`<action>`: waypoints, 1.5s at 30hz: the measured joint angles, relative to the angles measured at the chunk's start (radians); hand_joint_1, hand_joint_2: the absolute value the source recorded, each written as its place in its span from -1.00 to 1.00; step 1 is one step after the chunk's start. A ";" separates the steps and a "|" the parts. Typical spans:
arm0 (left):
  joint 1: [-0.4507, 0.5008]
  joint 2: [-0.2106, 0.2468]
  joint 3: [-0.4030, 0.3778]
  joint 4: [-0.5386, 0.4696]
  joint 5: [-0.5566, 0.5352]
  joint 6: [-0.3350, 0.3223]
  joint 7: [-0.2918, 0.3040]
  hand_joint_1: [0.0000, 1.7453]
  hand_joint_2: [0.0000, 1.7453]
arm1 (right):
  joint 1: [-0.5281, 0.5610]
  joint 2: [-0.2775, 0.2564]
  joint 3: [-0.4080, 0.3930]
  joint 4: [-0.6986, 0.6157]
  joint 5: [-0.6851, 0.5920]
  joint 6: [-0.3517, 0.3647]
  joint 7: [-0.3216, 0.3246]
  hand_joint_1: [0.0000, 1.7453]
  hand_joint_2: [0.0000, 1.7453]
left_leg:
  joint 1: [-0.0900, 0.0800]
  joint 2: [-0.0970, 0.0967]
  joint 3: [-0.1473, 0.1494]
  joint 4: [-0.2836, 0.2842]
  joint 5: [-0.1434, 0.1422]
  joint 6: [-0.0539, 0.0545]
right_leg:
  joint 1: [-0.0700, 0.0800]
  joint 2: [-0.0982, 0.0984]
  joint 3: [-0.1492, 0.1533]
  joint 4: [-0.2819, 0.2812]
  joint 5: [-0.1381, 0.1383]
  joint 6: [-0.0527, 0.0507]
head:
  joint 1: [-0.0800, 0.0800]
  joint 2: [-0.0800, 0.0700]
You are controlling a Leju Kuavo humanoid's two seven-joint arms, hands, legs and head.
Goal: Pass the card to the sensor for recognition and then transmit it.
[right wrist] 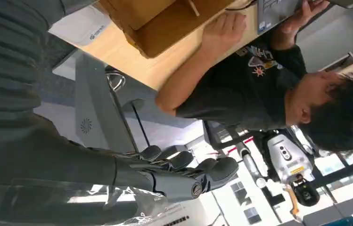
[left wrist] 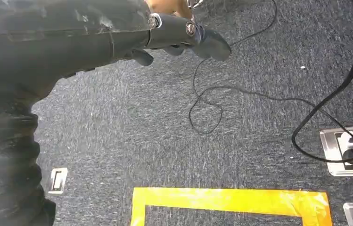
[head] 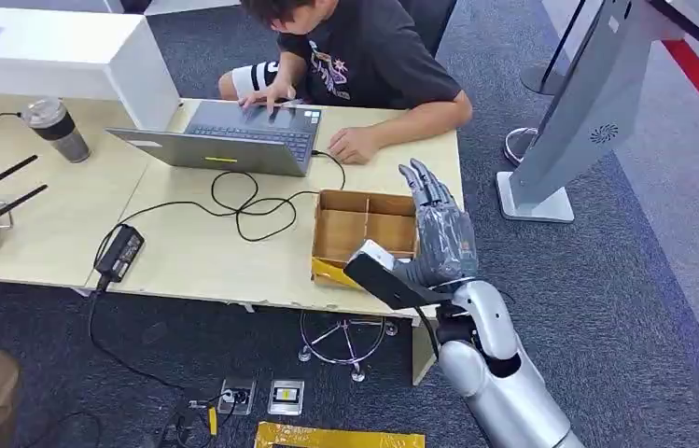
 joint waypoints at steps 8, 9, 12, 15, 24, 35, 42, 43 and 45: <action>-0.003 0.000 0.000 0.000 -0.010 -0.005 0.000 -1.00 1.00 | -0.017 0.003 0.004 0.067 0.021 -0.006 0.020 -1.00 1.00 | 0.000 0.000 0.000 0.000 0.000 0.000 | 0.000 0.000 0.000 0.000 0.000 0.000 | 0.000 0.000; -0.003 0.000 0.000 0.000 -0.010 -0.006 0.000 -1.00 1.00 | -0.018 0.002 0.004 0.074 0.021 -0.006 0.020 -1.00 1.00 | 0.000 0.000 0.000 0.000 0.000 0.000 | 0.000 0.000 0.000 0.000 0.000 0.000 | 0.000 0.000; -0.005 0.000 0.000 0.000 -0.011 -0.008 0.000 -1.00 1.00 | -0.019 0.001 0.004 0.090 0.021 0.002 0.019 -1.00 1.00 | 0.000 0.000 0.000 0.000 0.000 0.000 | 0.000 0.000 0.000 0.000 0.000 0.000 | 0.000 0.000; -0.006 0.000 0.000 0.000 -0.012 -0.010 0.001 -1.00 1.00 | -0.019 0.000 0.004 0.100 0.021 0.010 0.019 -1.00 1.00 | 0.000 0.000 0.000 0.000 0.000 0.000 | 0.000 0.001 -0.001 0.000 0.000 0.000 | 0.000 0.000; -0.008 0.000 0.000 0.000 -0.010 -0.008 0.006 -1.00 1.00 | -0.007 -0.002 0.004 0.125 0.039 0.017 0.041 -1.00 1.00 | 0.000 0.000 0.000 0.000 0.000 0.000 | 0.000 0.001 -0.001 0.000 0.000 0.000 | 0.000 0.000; -0.008 0.002 0.000 0.000 -0.005 -0.005 0.007 -1.00 1.00 | -0.001 -0.002 0.004 0.161 0.054 0.037 0.051 -1.00 1.00 | 0.000 0.000 0.000 0.000 0.000 0.000 | 0.000 0.001 -0.001 0.000 0.000 0.000 | 0.000 0.000; -0.005 0.002 0.000 0.000 0.002 -0.002 0.007 -1.00 1.00 | 0.006 0.013 0.008 0.175 0.077 0.052 0.051 -1.00 1.00 | 0.000 0.000 0.000 0.000 0.000 0.000 | 0.000 0.001 -0.001 0.000 0.000 0.000 | 0.000 0.000; -0.005 0.001 0.000 0.000 0.002 -0.002 0.007 -1.00 1.00 | 0.007 0.015 0.008 0.177 0.080 0.054 0.050 -1.00 1.00 | 0.000 0.000 0.000 0.000 0.000 0.000 | 0.000 0.001 -0.001 0.000 0.000 0.000 | 0.000 0.000; -0.005 0.001 0.000 0.000 0.002 -0.002 0.007 -1.00 1.00 | 0.008 0.020 0.008 0.181 0.084 0.061 0.050 -1.00 1.00 | 0.000 0.000 0.000 0.000 0.000 0.000 | 0.000 0.001 -0.001 0.000 0.000 0.000 | 0.000 0.000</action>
